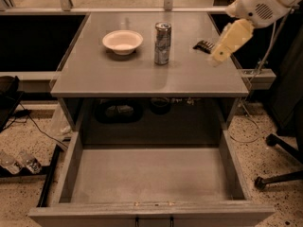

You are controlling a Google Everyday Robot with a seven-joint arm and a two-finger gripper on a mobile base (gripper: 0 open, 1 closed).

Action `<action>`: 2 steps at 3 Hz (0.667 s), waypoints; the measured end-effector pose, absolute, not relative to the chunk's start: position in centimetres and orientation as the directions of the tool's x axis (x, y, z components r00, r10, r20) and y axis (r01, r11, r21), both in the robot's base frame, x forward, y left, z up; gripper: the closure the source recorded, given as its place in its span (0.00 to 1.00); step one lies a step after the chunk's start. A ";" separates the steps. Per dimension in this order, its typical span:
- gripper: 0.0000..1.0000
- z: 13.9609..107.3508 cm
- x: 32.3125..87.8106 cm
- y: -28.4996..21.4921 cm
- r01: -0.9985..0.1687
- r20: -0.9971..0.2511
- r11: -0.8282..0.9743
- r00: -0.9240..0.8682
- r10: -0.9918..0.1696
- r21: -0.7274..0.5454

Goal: Place redbull can into top drawer

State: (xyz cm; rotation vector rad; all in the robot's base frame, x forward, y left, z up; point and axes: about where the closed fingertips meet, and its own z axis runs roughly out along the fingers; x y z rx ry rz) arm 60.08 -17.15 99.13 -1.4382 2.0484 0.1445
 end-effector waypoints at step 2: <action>0.00 95.4 68.5 -14.3 -0.822 -0.754 0.543 -0.246 -0.610 -0.171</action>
Offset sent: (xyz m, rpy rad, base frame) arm 0.1284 0.0309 -0.0452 0.3956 -0.1108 -0.1488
